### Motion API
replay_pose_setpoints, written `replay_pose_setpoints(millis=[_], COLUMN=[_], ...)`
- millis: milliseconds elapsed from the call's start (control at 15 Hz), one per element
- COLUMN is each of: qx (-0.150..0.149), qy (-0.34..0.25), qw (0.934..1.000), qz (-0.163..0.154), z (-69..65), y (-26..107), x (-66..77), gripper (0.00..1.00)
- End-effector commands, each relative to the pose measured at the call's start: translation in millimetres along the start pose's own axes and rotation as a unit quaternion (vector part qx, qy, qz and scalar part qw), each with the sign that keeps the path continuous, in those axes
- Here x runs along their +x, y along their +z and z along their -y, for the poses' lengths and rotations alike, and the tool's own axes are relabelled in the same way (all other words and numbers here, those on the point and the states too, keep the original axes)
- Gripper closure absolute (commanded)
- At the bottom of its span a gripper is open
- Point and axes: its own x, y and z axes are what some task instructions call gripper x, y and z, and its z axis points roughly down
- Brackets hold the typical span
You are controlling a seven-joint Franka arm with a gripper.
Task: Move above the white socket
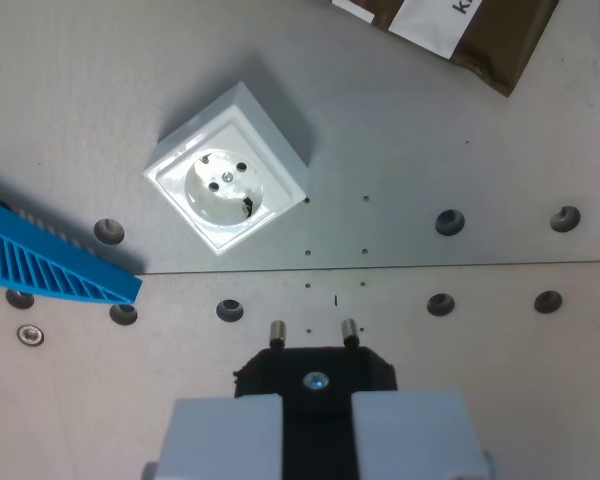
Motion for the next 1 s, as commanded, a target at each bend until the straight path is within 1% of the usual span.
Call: replay_pose_setpoints(millis=[67,600,1000], qx=[0.0,0.0,0.0], qy=[0.0,-0.011,-0.037], qw=[1.0,0.9999,0.9993], qz=[0.0,-0.001,-0.008], z=[0.0,0.4,2.0], y=[-0.1,1.2,7.2], x=[0.0,-0.3,-1.2], gripper=[1.0,1.0,1.0])
